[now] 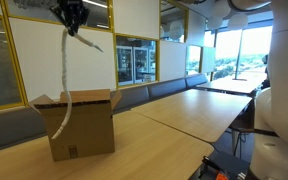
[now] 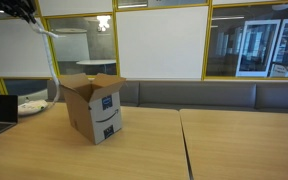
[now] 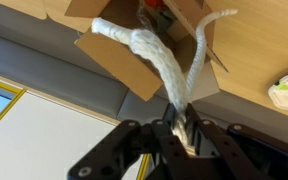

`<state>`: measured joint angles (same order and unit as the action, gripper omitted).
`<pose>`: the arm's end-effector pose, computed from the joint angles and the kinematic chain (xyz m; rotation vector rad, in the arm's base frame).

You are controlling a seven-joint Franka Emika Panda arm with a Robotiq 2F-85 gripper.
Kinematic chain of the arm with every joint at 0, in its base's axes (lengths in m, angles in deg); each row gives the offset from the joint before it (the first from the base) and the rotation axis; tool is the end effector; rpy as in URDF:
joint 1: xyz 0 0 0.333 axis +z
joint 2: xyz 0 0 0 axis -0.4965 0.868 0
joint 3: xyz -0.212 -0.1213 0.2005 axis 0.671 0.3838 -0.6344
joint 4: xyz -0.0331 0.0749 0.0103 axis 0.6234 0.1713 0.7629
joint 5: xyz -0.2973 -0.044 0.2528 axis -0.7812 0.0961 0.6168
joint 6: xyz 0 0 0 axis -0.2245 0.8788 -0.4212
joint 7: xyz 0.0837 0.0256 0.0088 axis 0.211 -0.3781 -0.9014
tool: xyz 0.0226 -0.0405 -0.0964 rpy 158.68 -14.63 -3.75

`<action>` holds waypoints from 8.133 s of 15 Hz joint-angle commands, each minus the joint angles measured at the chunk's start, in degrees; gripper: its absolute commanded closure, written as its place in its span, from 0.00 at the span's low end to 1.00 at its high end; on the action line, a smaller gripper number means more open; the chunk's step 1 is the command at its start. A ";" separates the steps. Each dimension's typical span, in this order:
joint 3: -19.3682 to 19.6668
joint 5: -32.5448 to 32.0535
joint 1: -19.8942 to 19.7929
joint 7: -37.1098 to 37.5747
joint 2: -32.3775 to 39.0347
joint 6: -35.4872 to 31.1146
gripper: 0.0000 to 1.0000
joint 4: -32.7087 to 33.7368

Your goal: Put the objects on the table into the box.

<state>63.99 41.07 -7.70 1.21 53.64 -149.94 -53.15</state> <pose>0.4916 0.3403 0.7118 2.7319 0.4570 0.9054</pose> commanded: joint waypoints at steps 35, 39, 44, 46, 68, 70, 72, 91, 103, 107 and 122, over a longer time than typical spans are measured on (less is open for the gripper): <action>5.47 9.87 -6.70 -5.54 49.61 7.53 0.60 28.38; 5.61 9.31 -6.67 -5.66 47.19 7.63 0.31 29.65; 5.80 8.44 -5.85 -5.86 44.14 8.72 0.00 33.23; 5.84 8.27 -5.54 -6.01 42.25 8.93 0.00 33.97; -0.70 20.92 -7.57 -1.34 13.44 6.80 0.00 2.18; -0.69 23.85 -7.95 -1.71 11.50 4.88 0.00 -1.68; -0.51 26.56 -8.21 -1.95 10.13 1.90 0.00 -5.11; 5.20 32.11 -5.31 -0.60 18.68 -10.80 0.00 -12.91; 7.18 30.50 -3.53 2.28 19.57 -17.67 0.53 -14.21; 7.52 29.89 -2.91 2.63 18.64 -17.44 0.82 -14.72; 7.93 21.89 -2.76 4.64 10.08 -10.78 0.89 -8.06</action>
<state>71.17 66.09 -11.15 4.07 65.42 -164.62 -65.37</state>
